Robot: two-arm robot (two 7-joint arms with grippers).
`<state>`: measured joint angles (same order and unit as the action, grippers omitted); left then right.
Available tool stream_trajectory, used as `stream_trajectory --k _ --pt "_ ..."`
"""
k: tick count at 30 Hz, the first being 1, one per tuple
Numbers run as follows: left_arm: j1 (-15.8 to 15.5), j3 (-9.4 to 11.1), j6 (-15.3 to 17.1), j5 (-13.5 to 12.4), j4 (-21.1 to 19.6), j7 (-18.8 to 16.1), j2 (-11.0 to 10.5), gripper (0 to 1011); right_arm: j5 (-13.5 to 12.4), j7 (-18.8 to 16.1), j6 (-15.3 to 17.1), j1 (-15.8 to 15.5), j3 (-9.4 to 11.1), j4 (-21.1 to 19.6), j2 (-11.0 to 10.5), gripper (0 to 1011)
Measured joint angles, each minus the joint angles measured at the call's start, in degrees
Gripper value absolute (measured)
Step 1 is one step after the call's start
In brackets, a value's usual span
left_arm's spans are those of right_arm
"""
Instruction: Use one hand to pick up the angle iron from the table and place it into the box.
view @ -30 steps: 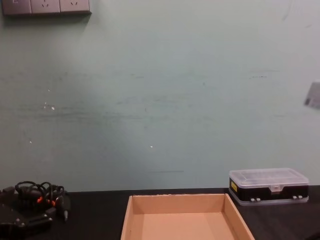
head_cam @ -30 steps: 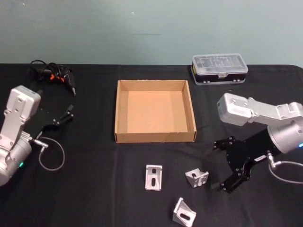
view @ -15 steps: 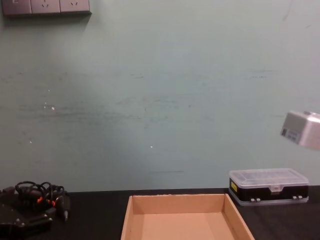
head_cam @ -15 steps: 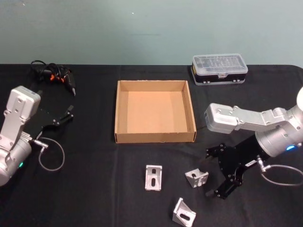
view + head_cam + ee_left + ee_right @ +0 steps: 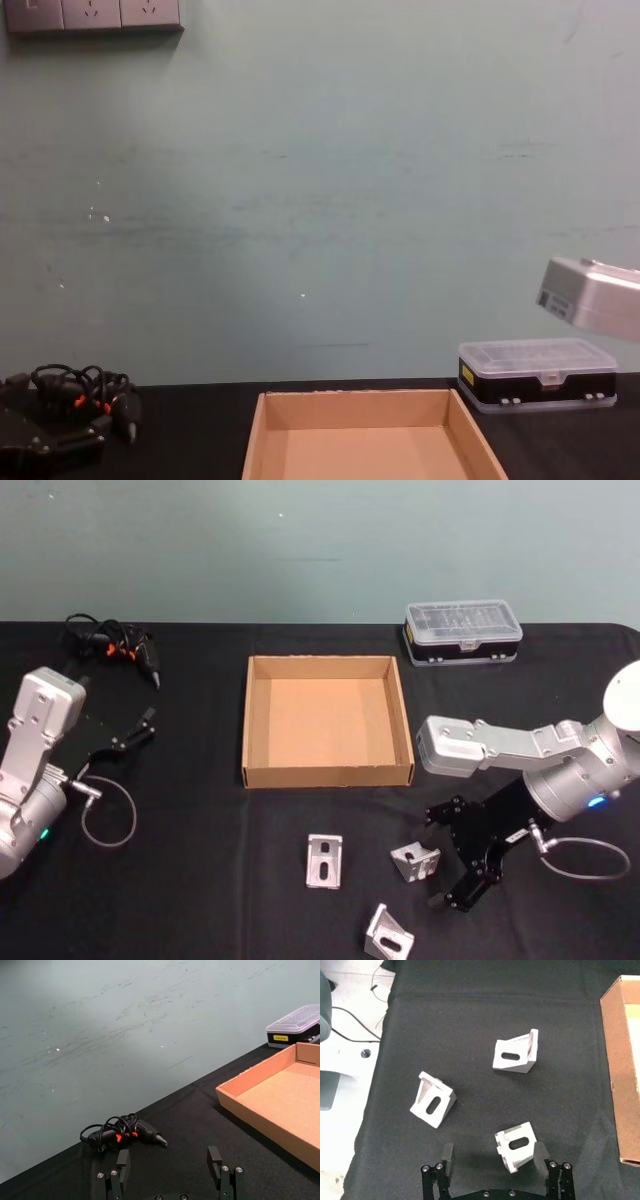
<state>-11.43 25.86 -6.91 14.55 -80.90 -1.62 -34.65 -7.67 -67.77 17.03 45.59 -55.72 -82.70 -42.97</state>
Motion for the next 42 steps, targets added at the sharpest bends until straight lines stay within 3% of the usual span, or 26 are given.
stream_trajectory --k 7,12,24,25,35,39,42 --pt "0.0 0.0 0.0 0.0 0.0 0.0 0.0 1011 -0.49 0.41 -0.72 0.63 -0.83 1.03 0.44 995" --pt "0.0 0.0 0.0 0.0 0.0 0.0 0.0 1011 -0.99 1.13 -0.9 0.83 -1.25 1.64 0.61 907" --pt "0.0 0.0 0.0 0.0 0.0 0.0 0.0 1011 -1.72 2.23 -1.02 0.94 -1.65 2.06 0.71 565" --pt "0.0 0.0 0.0 0.0 0.0 0.0 0.0 1011 -1.76 2.33 -1.07 0.91 -1.68 2.05 0.67 494" --pt "0.0 0.0 0.0 0.0 0.0 0.0 0.0 1011 -2.05 2.45 -1.56 0.73 -2.01 2.6 0.84 171" --pt "0.0 0.0 0.0 0.0 0.0 0.0 0.0 1011 -2.07 2.46 -1.71 0.68 -2.17 2.79 0.94 82" --pt "0.0 0.0 0.0 0.0 0.0 0.0 0.0 1011 -2.11 2.52 -1.72 0.63 -2.19 2.71 0.87 78"
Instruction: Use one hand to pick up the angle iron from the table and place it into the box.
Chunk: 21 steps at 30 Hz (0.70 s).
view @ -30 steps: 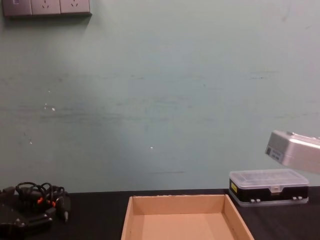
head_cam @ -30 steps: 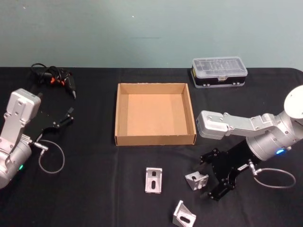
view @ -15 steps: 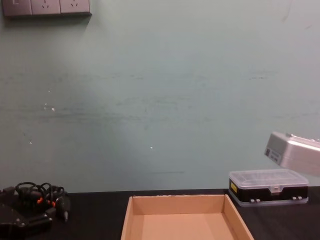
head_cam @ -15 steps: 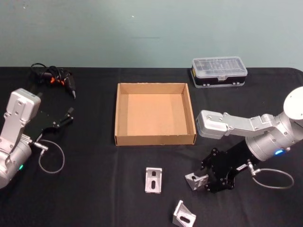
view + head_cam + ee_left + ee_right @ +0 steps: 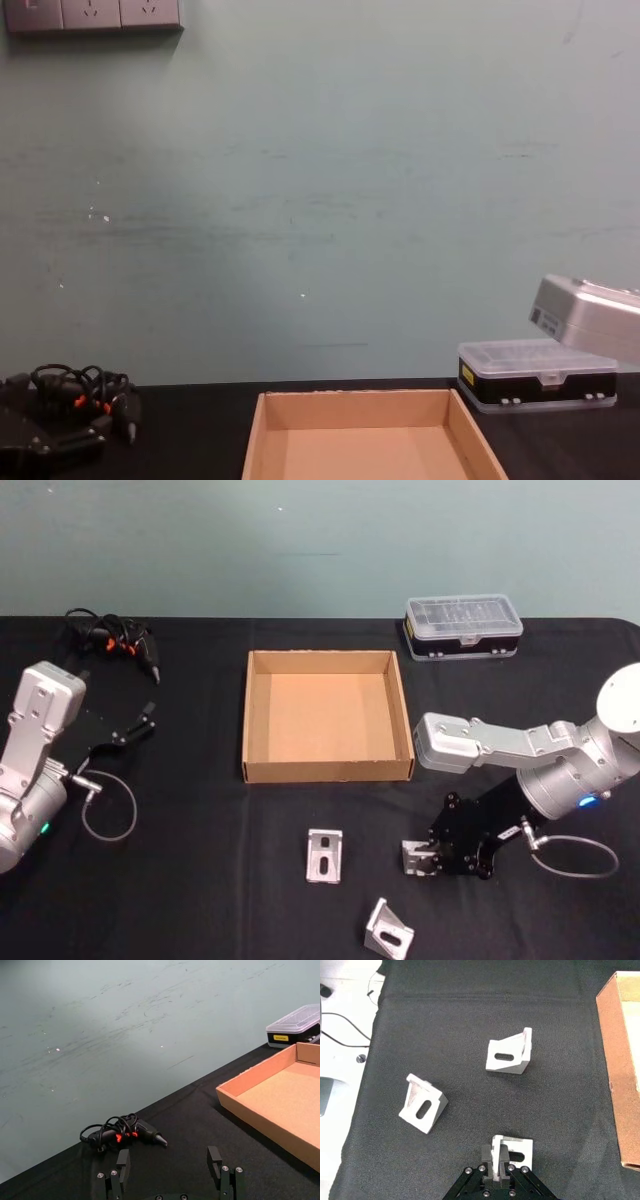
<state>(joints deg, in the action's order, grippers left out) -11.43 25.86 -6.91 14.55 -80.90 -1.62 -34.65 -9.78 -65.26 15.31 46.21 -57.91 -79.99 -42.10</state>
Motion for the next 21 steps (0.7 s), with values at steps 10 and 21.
stream_trajectory --k 10,21 --pt "0.0 0.0 0.0 0.0 0.0 0.0 0.0 1011 -2.38 2.93 -0.74 -0.94 3.05 -2.68 -1.25 78" --pt "0.0 0.0 0.0 0.0 0.0 0.0 0.0 1011 -7.76 14.62 -3.15 -3.39 12.04 -4.17 1.48 78"
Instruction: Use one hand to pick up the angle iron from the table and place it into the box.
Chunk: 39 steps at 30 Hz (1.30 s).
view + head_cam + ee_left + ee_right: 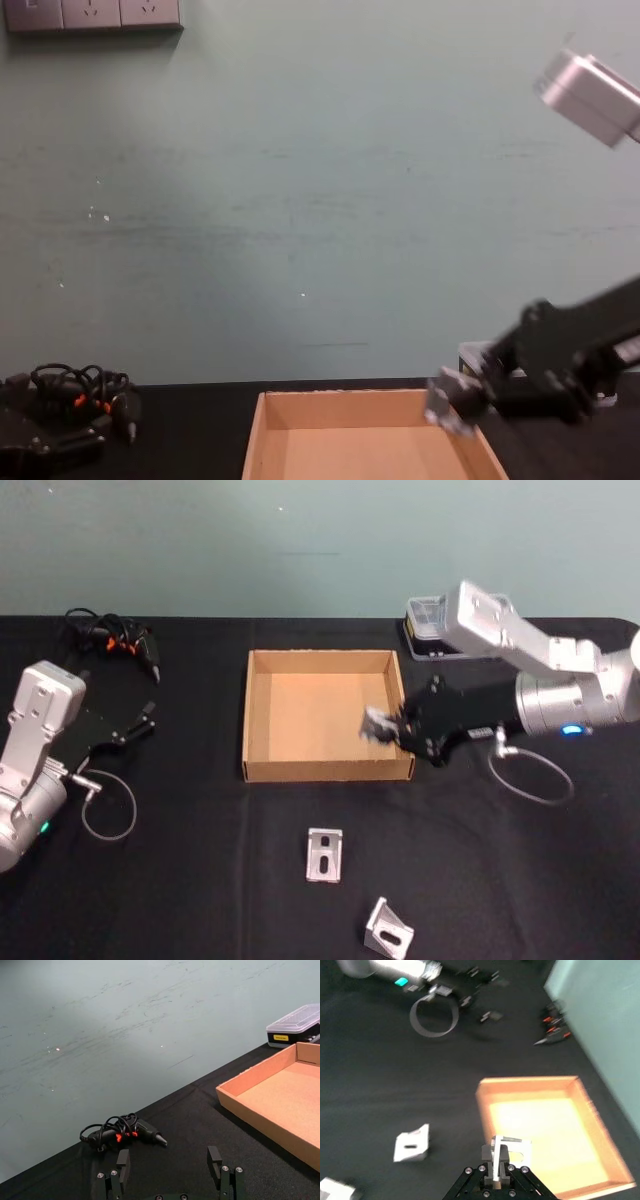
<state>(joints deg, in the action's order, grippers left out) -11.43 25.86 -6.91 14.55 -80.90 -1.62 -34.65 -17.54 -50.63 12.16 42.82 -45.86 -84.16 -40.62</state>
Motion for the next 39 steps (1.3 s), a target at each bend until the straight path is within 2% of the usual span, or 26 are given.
stream_trajectory --k 6,10,14,19,28,39 --pt "0.0 0.0 0.0 0.0 0.0 0.0 0.0 1011 1.69 5.77 0.6 0.28 1.2 3.48 4.72 78" --pt "0.0 0.0 0.0 0.0 0.0 0.0 0.0 1011 3.56 10.06 3.38 0.76 1.43 7.41 8.7 78" --pt "0.0 0.0 0.0 -0.01 0.0 0.0 0.0 1011 4.36 12.54 5.43 0.95 1.85 11.12 11.58 78" --pt "0.0 0.0 0.0 0.0 0.0 0.0 0.0 1011 4.75 13.69 6.69 0.86 2.34 15.61 14.44 78" --pt "0.0 0.0 0.0 0.0 0.0 0.0 0.0 1011 5.72 13.11 6.69 0.12 2.25 20.11 17.06 78" --pt "0.0 0.0 0.0 0.0 0.0 0.0 0.0 1011 7.03 11.85 6.61 -0.44 2.67 21.14 17.85 82"
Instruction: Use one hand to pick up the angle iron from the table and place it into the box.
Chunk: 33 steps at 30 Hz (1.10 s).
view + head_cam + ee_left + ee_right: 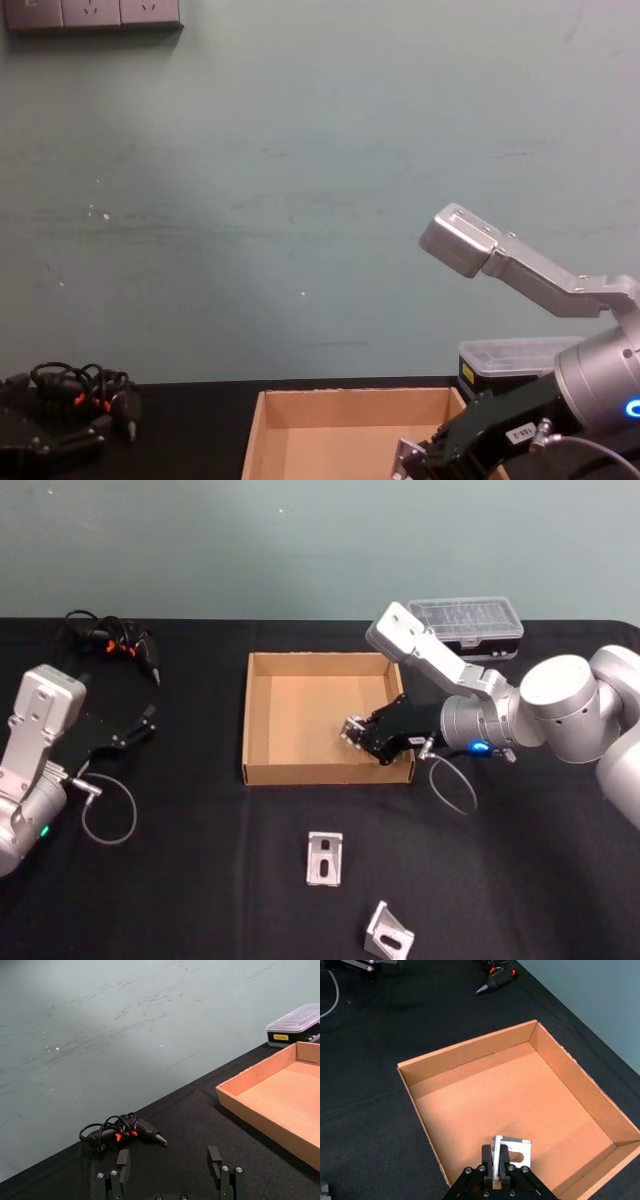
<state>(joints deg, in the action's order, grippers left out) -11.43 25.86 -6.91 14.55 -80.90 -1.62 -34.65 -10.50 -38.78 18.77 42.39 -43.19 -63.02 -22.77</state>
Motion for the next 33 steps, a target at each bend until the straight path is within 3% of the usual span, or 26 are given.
stream_trajectory --k 9,11,21,24,28,33 --pt "0.0 0.0 0.0 0.0 0.0 0.0 0.0 1011 1.39 -0.22 0.24 -0.76 1.07 -0.68 0.14 305" --pt "0.0 0.0 0.0 0.0 0.0 0.0 0.0 1011 1.46 -0.02 0.18 -0.98 1.42 -0.98 0.09 392" --pt "0.0 0.0 0.0 0.0 0.0 0.0 0.0 1011 0.56 2.8 -2.05 -3.85 5.57 -5.2 -0.92 707" --pt "0.0 0.0 0.0 0.0 0.0 0.0 0.0 1011 -0.07 3.53 -2.52 -4.8 6.81 -6.52 -1.27 808" --pt "0.0 0.0 0.0 0.0 0.0 0.0 0.0 1011 -2.6 4.55 -3.08 -8.07 9.99 -10.97 -2.81 930" --pt "0.0 0.0 0.0 0.0 0.0 0.0 0.0 1011 -5.39 5.35 -2.44 -11.61 12.87 -16.21 -5.06 1003"
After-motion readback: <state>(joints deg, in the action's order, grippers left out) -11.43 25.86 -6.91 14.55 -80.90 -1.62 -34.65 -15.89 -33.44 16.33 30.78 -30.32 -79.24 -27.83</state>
